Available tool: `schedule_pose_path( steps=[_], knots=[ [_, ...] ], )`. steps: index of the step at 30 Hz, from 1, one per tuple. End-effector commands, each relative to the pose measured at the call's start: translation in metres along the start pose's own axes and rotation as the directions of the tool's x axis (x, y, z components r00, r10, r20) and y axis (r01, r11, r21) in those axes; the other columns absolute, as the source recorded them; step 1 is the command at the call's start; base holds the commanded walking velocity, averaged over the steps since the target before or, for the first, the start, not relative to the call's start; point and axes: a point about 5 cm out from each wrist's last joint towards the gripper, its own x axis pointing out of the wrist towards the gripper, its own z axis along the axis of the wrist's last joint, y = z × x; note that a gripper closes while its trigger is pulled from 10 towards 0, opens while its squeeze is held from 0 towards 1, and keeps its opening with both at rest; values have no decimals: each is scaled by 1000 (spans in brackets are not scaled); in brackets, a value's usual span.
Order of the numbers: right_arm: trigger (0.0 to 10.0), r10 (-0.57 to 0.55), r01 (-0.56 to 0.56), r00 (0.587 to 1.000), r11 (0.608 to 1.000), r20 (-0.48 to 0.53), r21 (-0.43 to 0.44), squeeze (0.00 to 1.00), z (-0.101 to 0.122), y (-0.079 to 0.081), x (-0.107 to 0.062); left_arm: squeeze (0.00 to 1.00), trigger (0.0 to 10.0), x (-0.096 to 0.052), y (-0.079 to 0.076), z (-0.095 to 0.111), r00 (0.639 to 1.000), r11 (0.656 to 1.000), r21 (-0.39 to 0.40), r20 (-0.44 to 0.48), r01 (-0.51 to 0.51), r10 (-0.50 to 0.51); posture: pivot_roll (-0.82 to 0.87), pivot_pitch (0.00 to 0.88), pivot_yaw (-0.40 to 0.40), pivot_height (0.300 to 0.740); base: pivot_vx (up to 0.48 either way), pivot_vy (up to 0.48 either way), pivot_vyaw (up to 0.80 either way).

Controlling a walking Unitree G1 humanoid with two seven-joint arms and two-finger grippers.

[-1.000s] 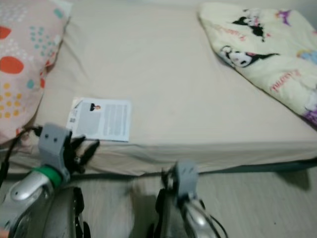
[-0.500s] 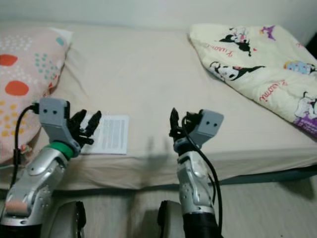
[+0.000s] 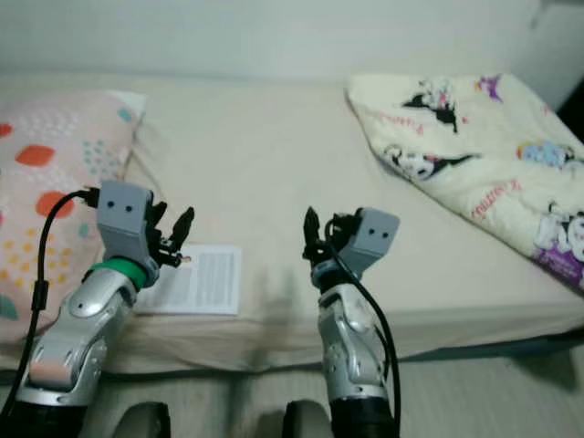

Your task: Clean up the room

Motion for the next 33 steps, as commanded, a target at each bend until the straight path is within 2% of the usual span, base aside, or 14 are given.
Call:
schedule_pose_path(
  steps=[1,10,13,21,22,23,24,25,27,28,33],
  knots=[
    [10000,-26,26,999,1000,-19,4,0,-4,-6,-2,0,10000,0,-2,-3,1000,1000,12,-6,2,-2,37,6,2,670,0,0,0],
    [10000,-47,47,999,999,-21,-2,0,-6,-8,-2,0,10000,3,-4,-3,1000,999,34,-3,17,-17,40,6,6,720,0,0,0],
    [10000,-87,87,996,996,-14,-2,0,-5,-13,-1,0,10000,3,-6,-4,1000,999,44,2,25,-25,41,6,6,740,0,0,0],
    [10000,-176,176,984,983,2,-60,0,-3,-23,2,0,10000,3,-11,-5,999,999,14,12,40,-41,41,10,4,740,0,0,0],
    [10000,-170,170,985,983,-2,-77,0,-5,-24,2,0,10000,-1,-19,-12,997,995,71,-17,76,-75,34,18,11,740,0,0,0],
    [10000,-170,170,985,983,-2,-77,0,-5,-24,2,0,10000,-1,-19,-12,997,995,71,-17,76,-75,34,18,11,740,0,0,0],
    [10000,-166,165,986,983,-6,-84,0,-6,-24,1,0,10000,-2,-22,-16,995,990,109,-34,93,-90,34,18,11,740,0,0,0],
    [10000,-165,162,985,984,-38,-71,0,-12,-25,0,0,10000,-7,-27,-24,991,975,181,-44,131,-125,30,19,11,740,0,0,0],
    [10000,-163,160,984,986,-71,-51,0,-18,-25,-1,0,10000,-11,-29,-28,987,974,162,-53,157,-150,30,19,11,740,0,0,0],
    [10000,-157,155,983,988,-91,-27,0,-23,-24,-3,0,10000,-12,-28,-31,989,984,114,-61,139,-133,26,20,12,740,0,0,0],
    [10000,-103,103,984,995,-143,-7,0,-36,-14,-10,0,10000,-13,-24,-38,997,992,108,-45,70,-66,21,21,13,740,0,0,0]
  ],
)
